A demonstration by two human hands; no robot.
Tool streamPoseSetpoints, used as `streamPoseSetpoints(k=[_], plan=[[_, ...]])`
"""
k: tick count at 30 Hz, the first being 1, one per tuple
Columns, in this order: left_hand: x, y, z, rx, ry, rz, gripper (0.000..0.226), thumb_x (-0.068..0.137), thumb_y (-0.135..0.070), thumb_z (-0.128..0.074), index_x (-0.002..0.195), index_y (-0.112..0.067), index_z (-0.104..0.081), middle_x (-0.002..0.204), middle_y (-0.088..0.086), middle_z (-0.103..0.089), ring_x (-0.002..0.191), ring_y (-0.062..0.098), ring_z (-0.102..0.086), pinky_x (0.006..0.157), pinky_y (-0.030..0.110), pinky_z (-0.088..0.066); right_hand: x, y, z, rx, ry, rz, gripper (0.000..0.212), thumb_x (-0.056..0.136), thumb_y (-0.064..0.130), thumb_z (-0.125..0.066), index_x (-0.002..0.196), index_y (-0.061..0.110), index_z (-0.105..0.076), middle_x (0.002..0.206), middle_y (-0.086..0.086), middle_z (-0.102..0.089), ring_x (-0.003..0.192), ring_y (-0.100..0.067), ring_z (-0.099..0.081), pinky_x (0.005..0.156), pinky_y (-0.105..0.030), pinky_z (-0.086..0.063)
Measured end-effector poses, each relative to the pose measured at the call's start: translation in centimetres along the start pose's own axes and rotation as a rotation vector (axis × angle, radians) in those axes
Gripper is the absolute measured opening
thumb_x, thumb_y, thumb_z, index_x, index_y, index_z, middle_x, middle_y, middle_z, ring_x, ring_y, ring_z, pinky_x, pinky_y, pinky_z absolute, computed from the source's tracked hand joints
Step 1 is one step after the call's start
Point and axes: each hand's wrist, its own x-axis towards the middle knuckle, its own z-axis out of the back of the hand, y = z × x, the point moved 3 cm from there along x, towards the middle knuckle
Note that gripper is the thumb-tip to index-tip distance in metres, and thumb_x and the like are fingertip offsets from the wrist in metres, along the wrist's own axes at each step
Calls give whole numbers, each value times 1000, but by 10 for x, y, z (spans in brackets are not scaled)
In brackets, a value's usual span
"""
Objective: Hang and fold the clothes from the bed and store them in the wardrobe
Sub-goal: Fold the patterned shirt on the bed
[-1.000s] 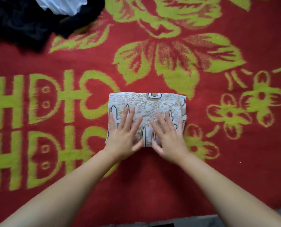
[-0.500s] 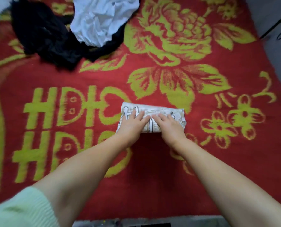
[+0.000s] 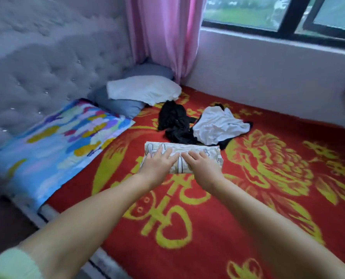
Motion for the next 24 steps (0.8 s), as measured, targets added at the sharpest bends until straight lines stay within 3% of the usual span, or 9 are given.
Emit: streamPoseSetpoints(k=[5, 12, 18, 24], plan=[[-91, 50, 27, -22, -29, 230, 70, 94, 0, -37, 153, -27, -10, 158, 6, -14, 146, 32, -10, 109, 50, -31, 10, 87, 29, -33, -48, 251, 75, 85, -2, -49, 147, 29, -21, 146, 1, -35, 126, -28, -37, 86, -39, -49], [-284, 131, 47, 7, -6, 594, 69, 94, -3, -36, 152, -26, -7, 158, 4, -11, 147, 30, -8, 110, 51, -29, -17, 280, 57, -48, -26, 640, 79, 88, -2, -47, 152, 30, -14, 153, 2, -26, 139, -28, -26, 101, -45, -43], [-481, 172, 46, 34, -19, 885, 69, 92, -2, -35, 152, -26, -10, 157, 3, -15, 146, 32, -11, 111, 50, -30, -86, 462, 63, -73, -56, 940, 72, 92, 1, -41, 152, 28, -14, 154, 1, -23, 140, -28, -24, 101, -46, -43], [-704, 192, 18, 14, 56, 1138, 72, 92, -2, -42, 152, -26, -9, 158, 2, -13, 147, 31, -10, 109, 50, -33, -198, 656, 37, -59, -30, 1193, 73, 90, 4, -46, 152, 27, -15, 154, -1, -25, 139, -29, -27, 101, -43, -43]])
